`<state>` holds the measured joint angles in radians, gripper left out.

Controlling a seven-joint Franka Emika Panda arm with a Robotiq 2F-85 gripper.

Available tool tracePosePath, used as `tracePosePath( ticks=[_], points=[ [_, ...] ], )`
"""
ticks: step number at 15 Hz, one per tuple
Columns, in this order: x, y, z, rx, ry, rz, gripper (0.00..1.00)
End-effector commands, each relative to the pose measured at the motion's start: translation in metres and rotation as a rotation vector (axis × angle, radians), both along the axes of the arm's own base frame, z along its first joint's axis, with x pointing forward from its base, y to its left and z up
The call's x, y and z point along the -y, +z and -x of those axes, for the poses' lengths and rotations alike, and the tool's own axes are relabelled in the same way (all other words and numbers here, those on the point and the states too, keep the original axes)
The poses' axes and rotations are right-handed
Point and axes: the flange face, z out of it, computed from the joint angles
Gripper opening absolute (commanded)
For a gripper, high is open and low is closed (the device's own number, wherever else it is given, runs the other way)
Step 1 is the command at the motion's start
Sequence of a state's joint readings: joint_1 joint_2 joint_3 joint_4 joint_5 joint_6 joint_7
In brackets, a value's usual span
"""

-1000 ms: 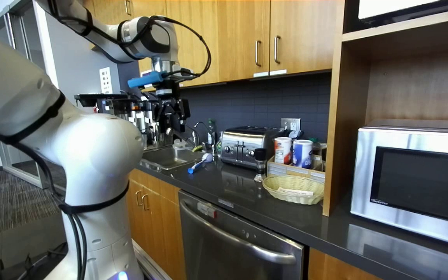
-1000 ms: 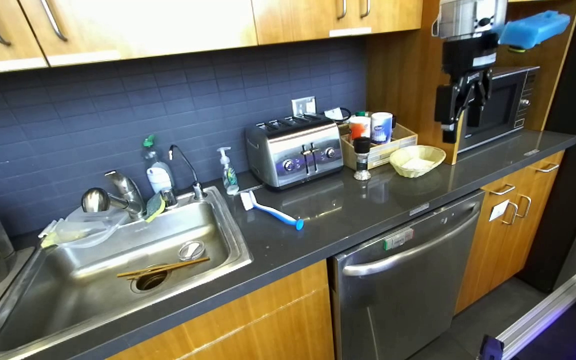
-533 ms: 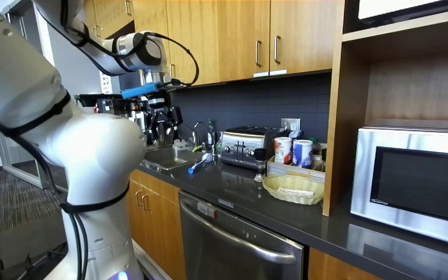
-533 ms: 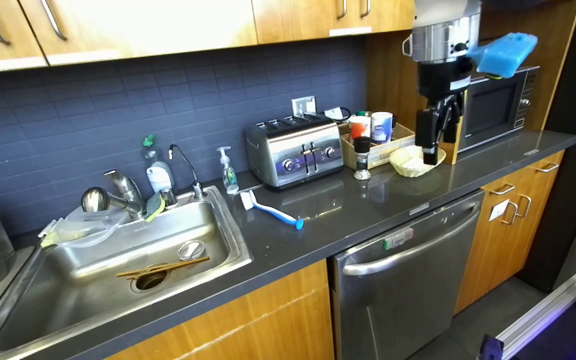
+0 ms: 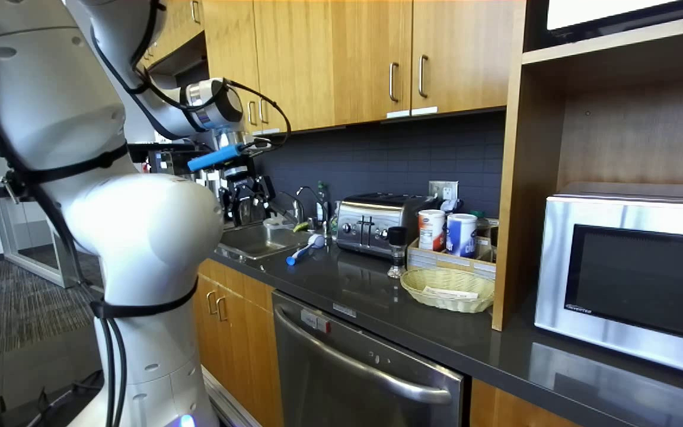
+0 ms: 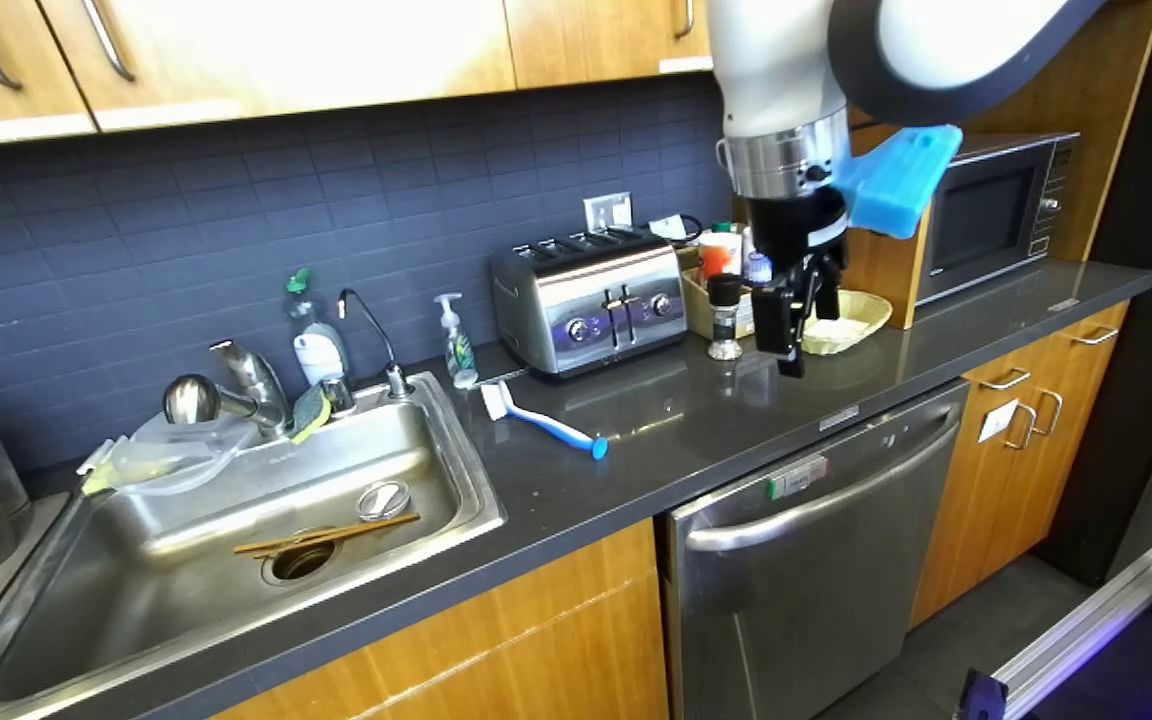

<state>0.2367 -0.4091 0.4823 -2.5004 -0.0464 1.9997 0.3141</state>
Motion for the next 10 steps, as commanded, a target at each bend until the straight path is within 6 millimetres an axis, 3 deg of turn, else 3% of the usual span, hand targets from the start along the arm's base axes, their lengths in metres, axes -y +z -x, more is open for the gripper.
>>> tracePosePath(
  ticks=[1, 10],
  points=[
    [-0.033, -0.012, -0.024, -0.003, 0.019, 0.054, 1.00],
    [-0.072, -0.025, -0.074, 0.017, 0.055, 0.128, 1.00]
  ],
)
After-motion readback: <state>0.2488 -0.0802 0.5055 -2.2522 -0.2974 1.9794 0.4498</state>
